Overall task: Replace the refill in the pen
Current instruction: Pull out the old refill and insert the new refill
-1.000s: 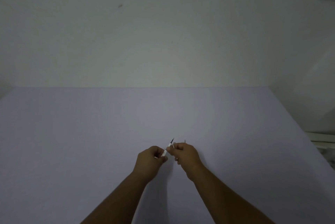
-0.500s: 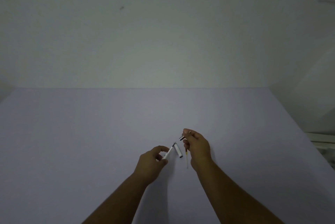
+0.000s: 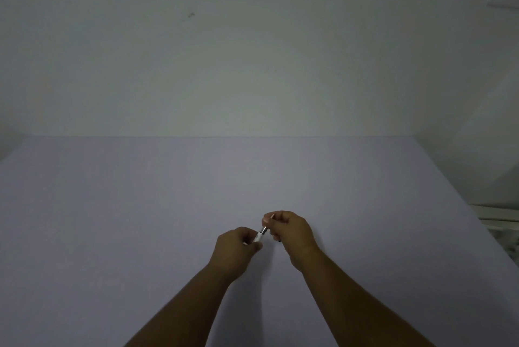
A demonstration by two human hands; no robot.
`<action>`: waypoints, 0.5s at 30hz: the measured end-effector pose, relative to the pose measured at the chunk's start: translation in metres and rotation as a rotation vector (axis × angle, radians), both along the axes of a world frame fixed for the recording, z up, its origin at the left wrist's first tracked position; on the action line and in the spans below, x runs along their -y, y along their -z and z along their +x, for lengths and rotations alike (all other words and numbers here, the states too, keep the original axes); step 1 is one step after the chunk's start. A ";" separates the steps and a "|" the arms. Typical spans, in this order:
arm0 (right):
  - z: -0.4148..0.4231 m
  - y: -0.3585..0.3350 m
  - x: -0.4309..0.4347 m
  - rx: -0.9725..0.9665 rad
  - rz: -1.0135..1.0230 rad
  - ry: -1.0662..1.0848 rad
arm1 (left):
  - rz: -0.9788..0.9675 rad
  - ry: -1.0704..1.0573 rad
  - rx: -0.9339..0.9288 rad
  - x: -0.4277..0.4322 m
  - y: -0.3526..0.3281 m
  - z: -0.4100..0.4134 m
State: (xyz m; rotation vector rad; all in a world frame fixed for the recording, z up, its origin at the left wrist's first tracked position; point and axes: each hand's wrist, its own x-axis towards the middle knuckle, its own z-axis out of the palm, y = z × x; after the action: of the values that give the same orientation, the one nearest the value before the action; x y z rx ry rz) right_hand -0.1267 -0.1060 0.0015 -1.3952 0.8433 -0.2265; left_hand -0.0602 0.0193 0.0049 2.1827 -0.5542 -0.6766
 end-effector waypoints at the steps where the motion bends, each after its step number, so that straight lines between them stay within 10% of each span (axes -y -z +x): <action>1: 0.000 0.000 0.000 -0.019 -0.027 -0.009 | 0.008 0.004 0.012 0.000 -0.001 0.000; 15: 0.000 -0.003 0.000 -0.120 -0.115 -0.042 | 0.014 0.019 0.062 0.005 -0.008 0.001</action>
State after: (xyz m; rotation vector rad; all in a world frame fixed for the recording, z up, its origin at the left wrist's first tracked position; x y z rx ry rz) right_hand -0.1268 -0.1061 0.0047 -1.5445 0.9111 -0.1621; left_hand -0.0589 0.0146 0.0131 2.2204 -0.6045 -0.6264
